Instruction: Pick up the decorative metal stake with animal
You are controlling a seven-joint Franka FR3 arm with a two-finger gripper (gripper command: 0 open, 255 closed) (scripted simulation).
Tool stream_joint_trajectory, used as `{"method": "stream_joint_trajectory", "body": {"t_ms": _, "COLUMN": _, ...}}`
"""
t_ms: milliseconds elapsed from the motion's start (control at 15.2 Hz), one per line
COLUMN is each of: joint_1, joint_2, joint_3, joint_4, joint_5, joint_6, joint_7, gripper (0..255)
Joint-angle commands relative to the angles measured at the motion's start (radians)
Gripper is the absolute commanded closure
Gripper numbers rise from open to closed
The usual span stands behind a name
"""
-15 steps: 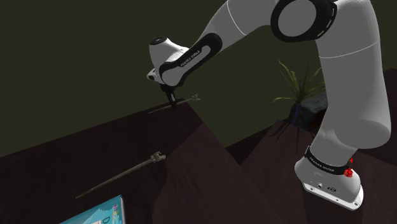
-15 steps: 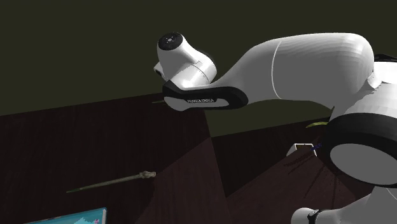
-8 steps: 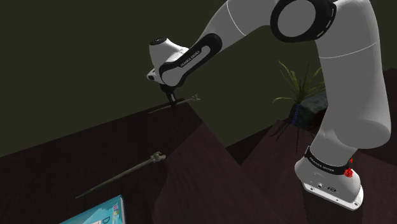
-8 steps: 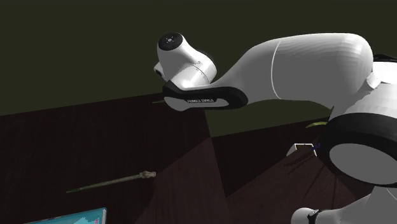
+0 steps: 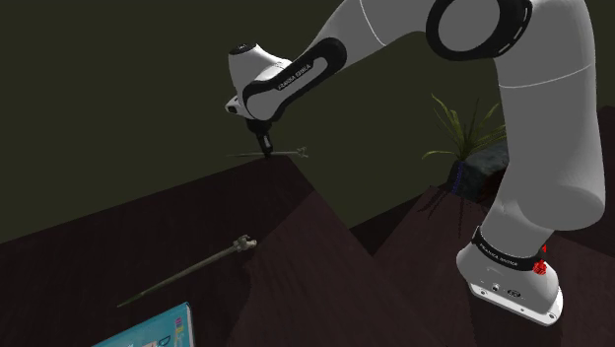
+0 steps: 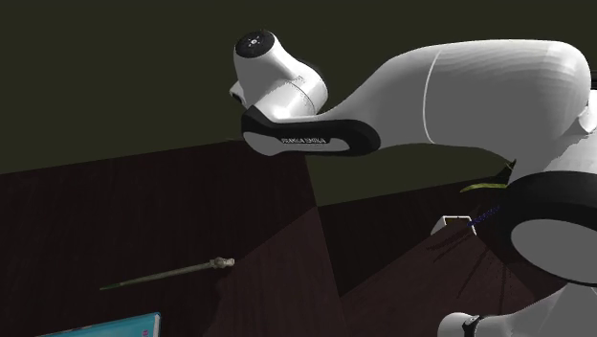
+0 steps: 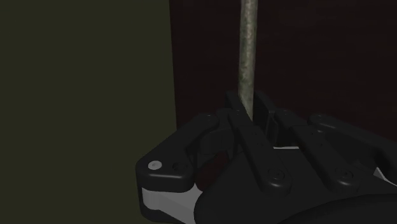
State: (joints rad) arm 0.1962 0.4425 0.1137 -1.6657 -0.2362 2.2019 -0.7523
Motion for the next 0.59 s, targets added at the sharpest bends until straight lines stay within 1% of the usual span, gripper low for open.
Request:
{"method": "stream_joint_trajectory", "body": {"t_ms": 0, "joint_1": 0.002, "joint_2": -0.014, "joint_3": 0.003, "joint_4": 0.012, "joint_5": 0.004, "joint_6": -0.023, "joint_7": -0.004, "gripper": 255}}
{"method": "stream_joint_trajectory", "body": {"t_ms": 396, "joint_1": 0.001, "joint_2": -0.042, "joint_3": 0.007, "joint_4": 0.052, "joint_5": 0.015, "joint_6": -0.090, "joint_7": -0.018, "gripper": 255}}
{"method": "stream_joint_trajectory", "body": {"t_ms": 528, "joint_1": 0.001, "joint_2": -0.042, "joint_3": 0.007, "joint_4": 0.054, "joint_5": 0.016, "joint_6": -0.092, "joint_7": -0.018, "gripper": 255}}
